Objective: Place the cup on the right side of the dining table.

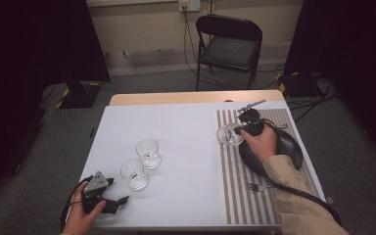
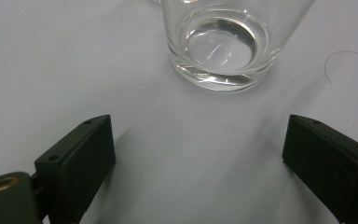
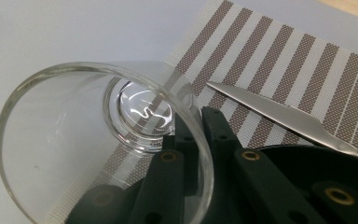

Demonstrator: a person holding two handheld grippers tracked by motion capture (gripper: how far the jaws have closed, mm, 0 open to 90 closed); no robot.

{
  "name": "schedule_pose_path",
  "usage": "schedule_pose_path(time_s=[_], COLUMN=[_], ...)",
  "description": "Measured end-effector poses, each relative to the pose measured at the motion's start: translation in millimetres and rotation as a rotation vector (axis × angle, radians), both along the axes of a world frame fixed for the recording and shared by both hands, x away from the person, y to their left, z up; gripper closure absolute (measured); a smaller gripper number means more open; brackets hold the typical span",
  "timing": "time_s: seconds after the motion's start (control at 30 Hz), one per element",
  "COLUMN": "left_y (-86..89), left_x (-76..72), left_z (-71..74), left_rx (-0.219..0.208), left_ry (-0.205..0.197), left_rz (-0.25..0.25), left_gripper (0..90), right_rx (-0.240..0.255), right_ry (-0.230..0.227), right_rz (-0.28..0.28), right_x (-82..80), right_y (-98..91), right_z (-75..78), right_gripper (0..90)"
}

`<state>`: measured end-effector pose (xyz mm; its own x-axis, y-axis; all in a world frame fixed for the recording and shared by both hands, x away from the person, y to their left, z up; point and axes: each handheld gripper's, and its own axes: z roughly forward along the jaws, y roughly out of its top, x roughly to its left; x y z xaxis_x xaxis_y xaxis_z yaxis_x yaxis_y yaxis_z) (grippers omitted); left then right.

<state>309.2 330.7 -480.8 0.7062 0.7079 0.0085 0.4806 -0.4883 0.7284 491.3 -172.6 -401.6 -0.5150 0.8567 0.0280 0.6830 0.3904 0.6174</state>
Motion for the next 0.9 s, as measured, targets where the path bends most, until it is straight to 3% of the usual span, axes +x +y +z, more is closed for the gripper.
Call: schedule_pose_path(time_s=[0.9], left_y=[0.0], left_x=[-0.1], left_z=[0.1], left_rx=[0.002], left_ry=[0.0], left_rz=[0.001], left_gripper=[8.3], right_rx=[-0.06], right_ry=[-0.001], right_rz=[-0.009], right_x=[3.2], right_y=[3.1], right_z=[-4.1], right_gripper=[85.9])
